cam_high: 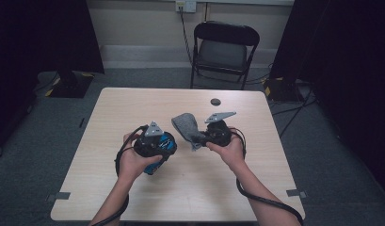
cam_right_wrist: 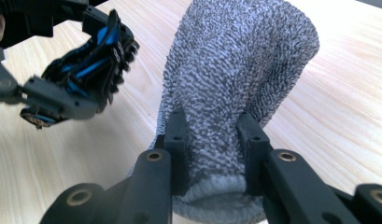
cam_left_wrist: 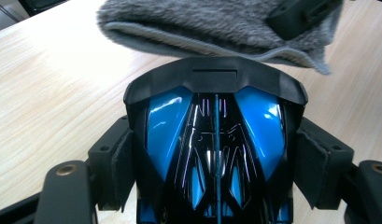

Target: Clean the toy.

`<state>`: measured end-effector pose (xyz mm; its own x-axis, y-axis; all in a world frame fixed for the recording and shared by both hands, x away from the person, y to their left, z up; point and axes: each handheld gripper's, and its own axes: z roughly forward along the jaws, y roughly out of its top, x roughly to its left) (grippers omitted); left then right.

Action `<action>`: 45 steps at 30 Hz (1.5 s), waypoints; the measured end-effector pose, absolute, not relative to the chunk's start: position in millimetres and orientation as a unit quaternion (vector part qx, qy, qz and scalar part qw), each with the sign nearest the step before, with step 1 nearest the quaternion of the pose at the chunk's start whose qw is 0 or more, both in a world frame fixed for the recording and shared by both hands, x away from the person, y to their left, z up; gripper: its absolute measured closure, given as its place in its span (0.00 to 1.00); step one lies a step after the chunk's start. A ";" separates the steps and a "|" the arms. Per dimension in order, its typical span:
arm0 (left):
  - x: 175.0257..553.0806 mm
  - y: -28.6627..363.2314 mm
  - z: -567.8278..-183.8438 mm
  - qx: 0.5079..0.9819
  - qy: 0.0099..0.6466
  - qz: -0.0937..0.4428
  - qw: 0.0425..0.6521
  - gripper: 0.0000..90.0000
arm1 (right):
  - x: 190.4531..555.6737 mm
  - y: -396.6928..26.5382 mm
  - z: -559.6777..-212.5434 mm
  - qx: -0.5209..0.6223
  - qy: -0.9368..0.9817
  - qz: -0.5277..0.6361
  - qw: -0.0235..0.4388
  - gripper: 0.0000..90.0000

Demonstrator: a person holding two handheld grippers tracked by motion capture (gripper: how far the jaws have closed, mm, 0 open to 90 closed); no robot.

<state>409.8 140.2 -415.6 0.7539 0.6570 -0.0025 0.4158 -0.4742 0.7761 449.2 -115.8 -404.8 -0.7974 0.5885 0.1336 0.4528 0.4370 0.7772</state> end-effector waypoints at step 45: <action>411.4 139.1 -426.0 0.853 0.321 0.146 0.384 0.28 | 430.0 -89.7 -405.1 0.242 0.864 0.439 0.041 0.79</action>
<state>411.4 139.1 -426.0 0.7515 0.6597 0.0033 0.4351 -0.4993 0.7492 430.0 -89.7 -405.1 -0.8797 0.4541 0.1410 0.3817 0.4976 0.7789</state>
